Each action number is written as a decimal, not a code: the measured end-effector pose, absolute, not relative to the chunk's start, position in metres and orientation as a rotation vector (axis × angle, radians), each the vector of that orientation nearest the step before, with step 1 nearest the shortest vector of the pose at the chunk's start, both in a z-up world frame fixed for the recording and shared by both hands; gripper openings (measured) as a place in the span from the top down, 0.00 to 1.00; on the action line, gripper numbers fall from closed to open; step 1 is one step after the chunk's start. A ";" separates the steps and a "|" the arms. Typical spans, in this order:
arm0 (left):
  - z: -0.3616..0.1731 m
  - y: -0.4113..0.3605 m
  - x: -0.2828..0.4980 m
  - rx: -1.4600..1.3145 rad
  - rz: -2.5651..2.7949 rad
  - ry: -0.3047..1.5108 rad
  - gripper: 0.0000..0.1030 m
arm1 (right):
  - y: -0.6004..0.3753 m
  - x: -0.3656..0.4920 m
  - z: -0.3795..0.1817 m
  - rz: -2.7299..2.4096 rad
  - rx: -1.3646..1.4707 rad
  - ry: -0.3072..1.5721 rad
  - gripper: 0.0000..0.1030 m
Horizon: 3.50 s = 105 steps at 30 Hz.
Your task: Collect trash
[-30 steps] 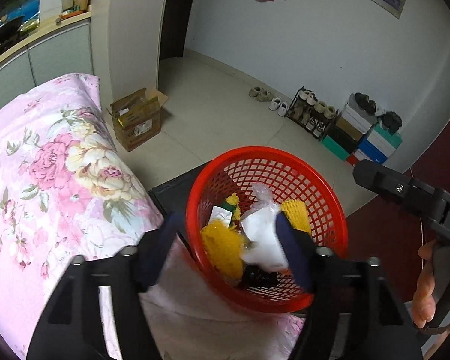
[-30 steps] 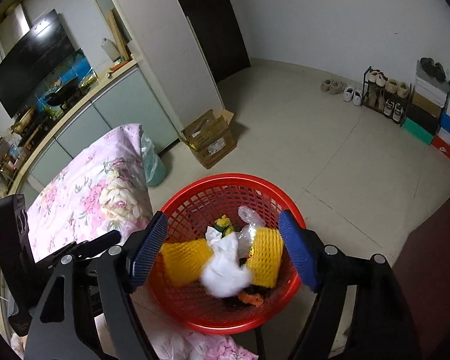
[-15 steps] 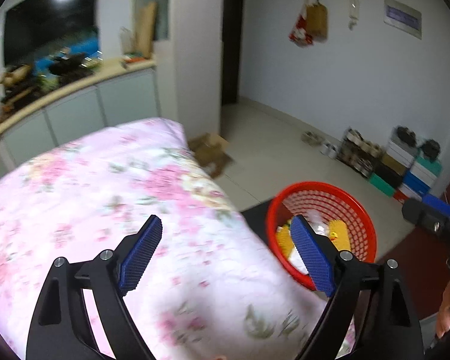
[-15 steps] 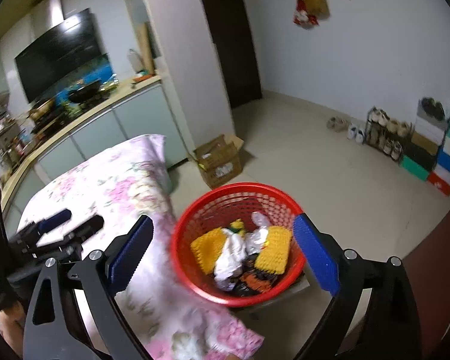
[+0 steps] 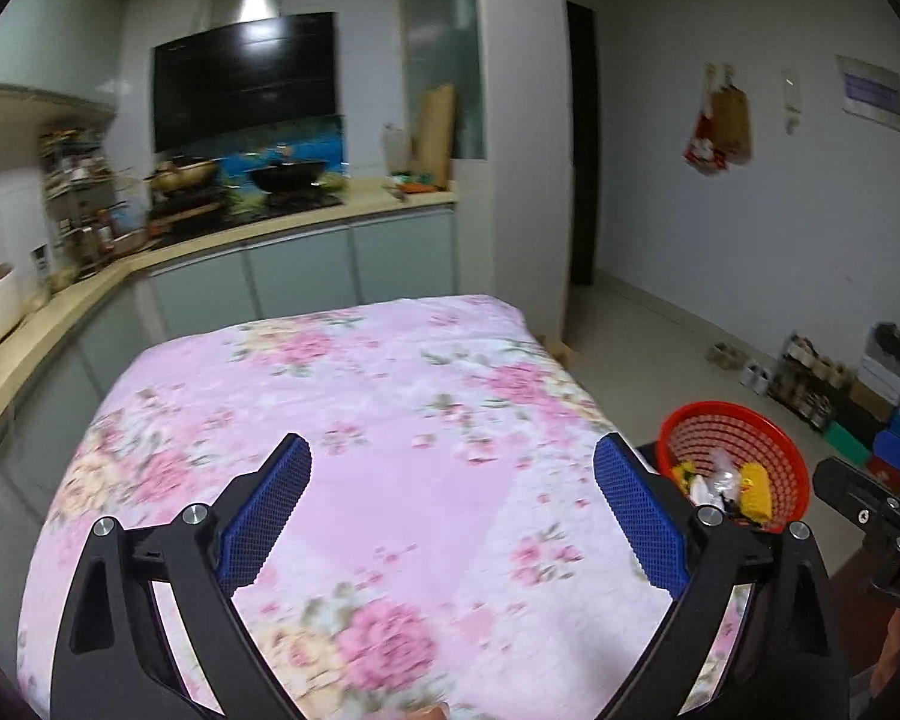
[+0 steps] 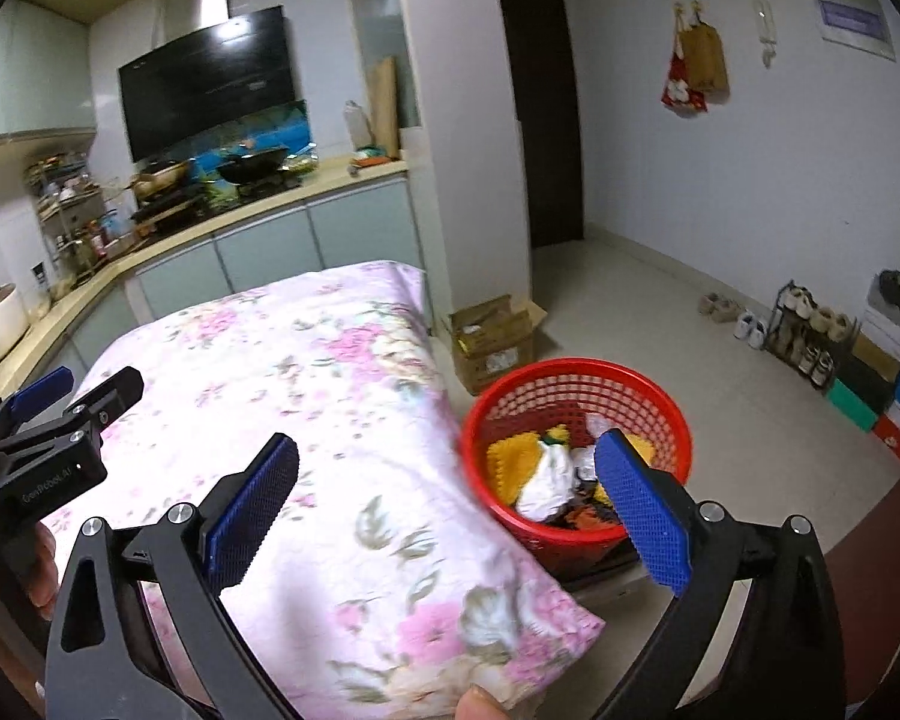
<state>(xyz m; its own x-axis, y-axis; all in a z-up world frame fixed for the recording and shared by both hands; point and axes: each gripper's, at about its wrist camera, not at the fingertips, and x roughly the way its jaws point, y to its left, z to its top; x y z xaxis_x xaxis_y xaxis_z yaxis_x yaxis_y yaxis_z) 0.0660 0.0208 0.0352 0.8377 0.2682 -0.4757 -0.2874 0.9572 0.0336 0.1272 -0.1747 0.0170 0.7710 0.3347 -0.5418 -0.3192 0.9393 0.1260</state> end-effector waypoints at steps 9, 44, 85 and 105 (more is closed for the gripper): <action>0.028 0.042 0.025 -0.082 0.386 0.500 0.10 | -0.150 0.092 0.024 0.388 -0.033 0.525 0.07; 0.028 0.040 0.007 -0.065 0.409 0.446 0.10 | -0.149 0.082 0.021 0.364 -0.009 0.518 0.07; 0.022 -0.003 0.030 -0.011 0.294 0.468 0.10 | -0.177 0.089 0.005 0.259 0.026 0.569 0.07; 0.023 -0.006 0.033 -0.003 0.285 0.472 0.10 | -0.177 0.089 0.005 0.259 0.025 0.569 0.07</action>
